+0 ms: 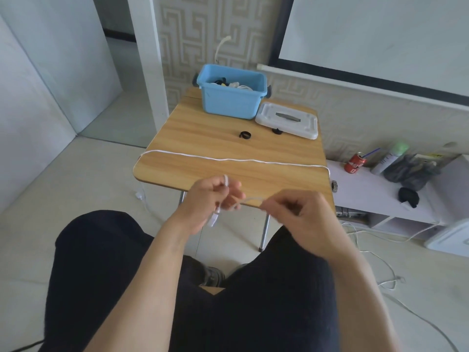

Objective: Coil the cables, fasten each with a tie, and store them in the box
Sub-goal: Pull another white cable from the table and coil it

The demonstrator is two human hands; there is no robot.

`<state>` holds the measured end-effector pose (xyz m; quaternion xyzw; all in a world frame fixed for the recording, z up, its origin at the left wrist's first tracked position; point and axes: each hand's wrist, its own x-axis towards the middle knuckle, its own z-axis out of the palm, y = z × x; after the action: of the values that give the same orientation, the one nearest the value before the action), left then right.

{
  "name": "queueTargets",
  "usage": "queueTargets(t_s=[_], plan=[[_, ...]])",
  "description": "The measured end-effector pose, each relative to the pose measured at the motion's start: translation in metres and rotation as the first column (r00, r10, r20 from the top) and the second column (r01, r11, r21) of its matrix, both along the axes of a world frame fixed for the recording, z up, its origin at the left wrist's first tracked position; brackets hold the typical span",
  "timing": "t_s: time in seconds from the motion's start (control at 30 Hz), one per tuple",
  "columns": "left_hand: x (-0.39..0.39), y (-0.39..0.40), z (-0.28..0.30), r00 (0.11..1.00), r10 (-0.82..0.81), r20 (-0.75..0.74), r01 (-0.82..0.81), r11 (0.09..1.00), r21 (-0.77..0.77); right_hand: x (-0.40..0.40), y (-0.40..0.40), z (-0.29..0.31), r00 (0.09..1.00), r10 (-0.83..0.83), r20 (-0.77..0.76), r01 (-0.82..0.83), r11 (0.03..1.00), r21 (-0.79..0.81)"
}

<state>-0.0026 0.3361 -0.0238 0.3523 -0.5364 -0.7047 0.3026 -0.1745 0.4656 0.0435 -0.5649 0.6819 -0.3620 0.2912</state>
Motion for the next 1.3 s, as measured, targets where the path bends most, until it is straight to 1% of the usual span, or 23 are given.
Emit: queueTargets(t_s=[0.07,0.1,0.17,0.2,0.27,0.33,0.4,0.47,0.53,0.57,0.6,0.67,0.73,0.77,0.87,0.97,1.03,1.07,1.13,1.17,1.2,1.27,1.3], plan=[[0.006,0.006,0.001,0.971,-0.231,0.060,0.230,0.973,0.020,0.001,-0.016,0.001,0.996,-0.085,0.034,0.089,0.989,-0.119],[0.007,0.009,0.001,0.946,-0.316,0.065,0.313,0.948,0.049,0.000,-0.024,0.001,0.992,-0.117,0.044,0.123,0.980,-0.157],[0.009,0.012,0.000,0.909,-0.416,0.004,0.413,0.904,0.108,-0.002,-0.038,0.000,0.971,-0.216,0.099,0.233,0.949,-0.213],[0.009,0.011,0.001,0.902,-0.427,-0.067,0.432,0.892,0.134,-0.004,-0.044,-0.003,0.953,-0.272,0.131,0.295,0.930,-0.220],[0.011,0.008,0.003,0.889,-0.378,-0.260,0.431,0.881,0.195,-0.008,-0.053,-0.016,0.927,-0.346,0.143,0.368,0.914,-0.171],[0.013,0.004,0.004,0.889,-0.224,-0.399,0.351,0.893,0.281,-0.008,-0.056,-0.036,0.936,-0.341,0.092,0.347,0.935,-0.067],[0.015,0.001,0.003,0.873,-0.024,-0.487,0.224,0.906,0.359,-0.002,-0.051,-0.057,0.958,-0.279,0.063,0.277,0.960,0.039],[0.014,-0.001,-0.001,0.841,0.108,-0.530,0.132,0.909,0.395,0.007,-0.039,-0.074,0.972,-0.224,0.073,0.214,0.969,0.126],[0.016,-0.003,-0.008,0.846,0.134,-0.516,0.112,0.902,0.417,0.017,-0.029,-0.087,0.975,-0.211,0.070,0.197,0.966,0.169],[0.016,-0.004,-0.011,0.866,0.104,-0.489,0.128,0.899,0.418,0.021,-0.026,-0.090,0.974,-0.214,0.067,0.201,0.965,0.166],[0.017,-0.004,-0.014,0.891,0.044,-0.451,0.163,0.897,0.410,0.024,-0.024,-0.089,0.972,-0.226,0.072,0.214,0.966,0.145],[0.017,-0.002,-0.016,0.927,-0.098,-0.362,0.249,0.882,0.400,0.024,-0.027,-0.082,0.951,-0.286,0.116,0.283,0.958,0.046],[0.017,0.001,-0.016,0.936,-0.187,-0.298,0.304,0.857,0.415,0.019,-0.033,-0.072,0.914,-0.365,0.174,0.376,0.926,-0.033],[0.017,0.002,-0.016,0.931,-0.218,-0.292,0.329,0.849,0.414,0.016,-0.034,-0.068,0.904,-0.391,0.173,0.403,0.914,-0.045],[0.020,0.003,-0.012,0.896,-0.274,-0.350,0.404,0.831,0.382,0.014,-0.034,-0.065,0.909,-0.412,0.068,0.414,0.910,-0.027],[0.022,0.001,-0.005,0.867,-0.274,-0.417,0.448,0.796,0.408,0.014,-0.030,-0.070,0.901,-0.430,0.057,0.432,0.902,-0.022],[0.024,0.001,-0.002,0.875,-0.273,-0.400,0.445,0.781,0.439,0.014,-0.028,-0.071,0.916,-0.399,0.049,0.400,0.916,-0.010],[0.024,0.001,-0.002,0.890,-0.294,-0.348,0.429,0.798,0.423,0.014,-0.028,-0.071,0.924,-0.377,0.057,0.378,0.926,-0.003],[0.024,0.003,-0.003,0.918,-0.340,-0.207,0.393,0.855,0.338,0.014,-0.027,-0.070,0.931,-0.356,0.079,0.357,0.934,0.002],[0.024,0.003,-0.004,0.923,-0.347,-0.167,0.382,0.875,0.298,0.014,-0.028,-0.070,0.931,-0.356,0.087,0.358,0.934,-0.006],[0.025,0.004,-0.006,0.923,-0.349,-0.163,0.382,0.883,0.274,0.012,-0.028,-0.070,0.930,-0.355,0.096,0.358,0.934,-0.011],[0.026,0.003,-0.009,0.918,-0.328,-0.224,0.380,0.889,0.255,0.002,-0.031,-0.070,0.937,-0.328,0.121,0.332,0.943,-0.012],[0.026,0.002,-0.009,0.920,-0.291,-0.262,0.360,0.893,0.271,-0.008,-0.033,-0.070,0.947,-0.301,0.114,0.303,0.953,0.005]])
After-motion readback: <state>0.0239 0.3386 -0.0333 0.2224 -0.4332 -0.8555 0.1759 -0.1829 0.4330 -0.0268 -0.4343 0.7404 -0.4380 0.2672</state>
